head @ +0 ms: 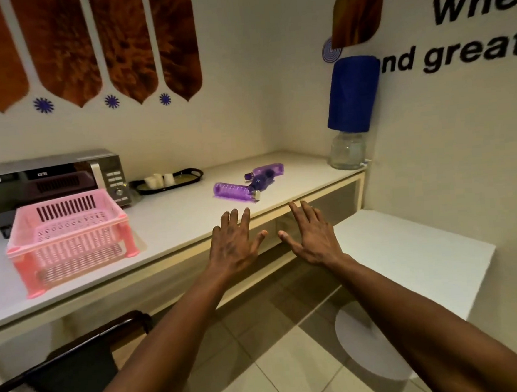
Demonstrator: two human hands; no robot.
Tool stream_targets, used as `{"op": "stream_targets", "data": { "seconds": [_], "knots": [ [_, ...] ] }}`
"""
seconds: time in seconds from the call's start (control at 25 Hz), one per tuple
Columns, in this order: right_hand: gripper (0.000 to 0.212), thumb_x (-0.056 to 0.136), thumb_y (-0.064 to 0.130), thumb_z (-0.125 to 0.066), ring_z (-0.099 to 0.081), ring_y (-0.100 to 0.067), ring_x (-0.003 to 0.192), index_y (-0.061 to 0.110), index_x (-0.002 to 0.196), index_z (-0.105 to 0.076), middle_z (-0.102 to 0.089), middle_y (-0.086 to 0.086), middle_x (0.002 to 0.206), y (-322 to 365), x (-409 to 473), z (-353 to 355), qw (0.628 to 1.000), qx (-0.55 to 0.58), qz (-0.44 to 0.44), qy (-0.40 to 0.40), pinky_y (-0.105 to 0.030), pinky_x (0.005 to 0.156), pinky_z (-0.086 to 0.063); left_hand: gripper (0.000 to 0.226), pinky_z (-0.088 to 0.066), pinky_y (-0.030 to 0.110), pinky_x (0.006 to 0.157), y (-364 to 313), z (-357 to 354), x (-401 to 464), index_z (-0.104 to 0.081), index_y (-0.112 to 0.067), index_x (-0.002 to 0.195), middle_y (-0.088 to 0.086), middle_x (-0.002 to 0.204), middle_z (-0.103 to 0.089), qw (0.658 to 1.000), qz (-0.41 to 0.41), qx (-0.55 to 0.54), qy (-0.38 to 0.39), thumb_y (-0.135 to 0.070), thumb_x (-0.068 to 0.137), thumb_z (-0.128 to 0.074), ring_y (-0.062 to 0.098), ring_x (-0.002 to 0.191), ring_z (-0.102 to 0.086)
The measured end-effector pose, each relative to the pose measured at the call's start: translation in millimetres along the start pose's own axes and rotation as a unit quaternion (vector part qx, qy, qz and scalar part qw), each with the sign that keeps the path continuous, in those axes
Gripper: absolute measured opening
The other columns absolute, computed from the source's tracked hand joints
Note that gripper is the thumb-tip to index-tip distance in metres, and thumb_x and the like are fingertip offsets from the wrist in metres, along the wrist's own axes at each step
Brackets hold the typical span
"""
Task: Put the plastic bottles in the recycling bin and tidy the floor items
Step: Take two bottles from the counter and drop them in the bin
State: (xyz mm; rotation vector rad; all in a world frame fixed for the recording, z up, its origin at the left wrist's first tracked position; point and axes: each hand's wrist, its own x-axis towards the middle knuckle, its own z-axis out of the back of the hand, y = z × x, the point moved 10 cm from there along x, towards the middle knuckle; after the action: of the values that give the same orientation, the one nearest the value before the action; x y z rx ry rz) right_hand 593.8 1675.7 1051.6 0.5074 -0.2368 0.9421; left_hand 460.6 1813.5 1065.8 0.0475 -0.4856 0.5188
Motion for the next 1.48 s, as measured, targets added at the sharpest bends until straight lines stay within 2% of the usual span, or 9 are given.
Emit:
{"op": "stream_targets", "data": {
  "seconds": [0.2, 0.48, 0.64, 0.88, 1.0, 1.16, 1.36, 1.48],
  "knots": [
    [0.086, 0.094, 0.077, -0.034, -0.002, -0.033, 0.159, 0.040, 0.163, 0.002, 0.004, 0.000, 0.174, -52, 100, -36, 1.000, -0.004, 0.009, 0.003, -0.061, 0.125, -0.019, 0.080, -0.041, 0.051, 0.109, 13, -53, 93, -0.022, -0.021, 0.153, 0.015, 0.157, -0.031, 0.999, 0.012, 0.030, -0.009, -0.072, 0.092, -0.020, 0.032, 0.144, -0.031],
    [0.084, 0.096, 0.075, -0.033, -0.012, -0.034, 0.157, 0.036, 0.163, -0.002, -0.005, -0.004, 0.173, -109, 255, -63, 0.999, -0.022, 0.042, -0.018, -0.054, 0.121, -0.026, 0.079, -0.044, 0.049, 0.104, 24, -102, 234, -0.024, -0.020, 0.154, 0.013, 0.157, -0.033, 0.998, 0.038, 0.032, -0.044, -0.070, 0.093, -0.024, 0.032, 0.142, -0.033],
    [0.084, 0.095, 0.075, -0.032, -0.016, -0.033, 0.156, 0.035, 0.163, -0.004, -0.008, -0.005, 0.173, -125, 324, -99, 0.998, 0.005, 0.062, -0.012, -0.054, 0.119, -0.028, 0.081, -0.039, 0.050, 0.111, 43, -153, 288, -0.021, -0.022, 0.156, 0.012, 0.162, -0.027, 0.998, 0.061, 0.025, -0.017, -0.071, 0.093, -0.023, 0.032, 0.147, -0.027],
    [0.084, 0.093, 0.079, -0.029, -0.018, -0.031, 0.156, 0.039, 0.162, -0.004, -0.009, -0.004, 0.173, -150, 425, -179, 0.997, 0.012, 0.080, -0.003, -0.052, 0.119, -0.030, 0.078, -0.038, 0.050, 0.112, 90, -223, 394, -0.024, -0.024, 0.155, 0.009, 0.159, -0.032, 0.997, 0.068, 0.020, -0.003, -0.069, 0.093, -0.031, 0.031, 0.146, -0.030],
    [0.086, 0.092, 0.080, -0.032, -0.019, -0.029, 0.156, 0.039, 0.163, -0.003, -0.010, -0.004, 0.173, -156, 474, -211, 0.996, 0.001, 0.083, 0.008, -0.051, 0.120, -0.030, 0.081, -0.029, 0.052, 0.118, 115, -266, 443, -0.018, -0.028, 0.157, 0.008, 0.163, -0.024, 0.997, 0.061, 0.017, 0.045, -0.073, 0.091, -0.032, 0.031, 0.150, -0.022],
    [0.089, 0.091, 0.078, -0.041, -0.022, -0.031, 0.156, 0.037, 0.163, -0.009, -0.015, -0.006, 0.172, -152, 533, -248, 0.995, 0.004, 0.096, 0.022, -0.053, 0.121, -0.029, 0.088, -0.024, 0.054, 0.120, 152, -310, 489, -0.007, -0.034, 0.158, 0.007, 0.166, -0.019, 0.994, 0.043, -0.004, 0.102, -0.077, 0.087, -0.037, 0.031, 0.152, -0.017],
    [0.097, 0.087, 0.078, -0.050, -0.020, -0.034, 0.156, 0.036, 0.163, -0.008, -0.012, -0.007, 0.172, -148, 591, -283, 0.986, -0.024, 0.143, 0.076, -0.058, 0.123, -0.026, 0.113, -0.013, 0.060, 0.121, 183, -375, 511, -0.001, -0.038, 0.157, 0.002, 0.167, -0.016, 0.966, 0.001, 0.029, 0.256, -0.081, 0.070, -0.060, 0.030, 0.154, -0.011],
    [0.100, 0.085, 0.074, -0.057, -0.016, -0.035, 0.157, 0.037, 0.163, -0.007, -0.011, -0.007, 0.173, -154, 628, -292, 0.979, -0.043, 0.162, 0.116, -0.059, 0.124, -0.022, 0.110, -0.019, 0.057, 0.119, 184, -384, 525, -0.009, -0.036, 0.156, 0.002, 0.165, -0.021, 0.967, -0.026, 0.055, 0.246, -0.067, 0.071, -0.072, 0.028, 0.152, -0.018]
  ]
}}
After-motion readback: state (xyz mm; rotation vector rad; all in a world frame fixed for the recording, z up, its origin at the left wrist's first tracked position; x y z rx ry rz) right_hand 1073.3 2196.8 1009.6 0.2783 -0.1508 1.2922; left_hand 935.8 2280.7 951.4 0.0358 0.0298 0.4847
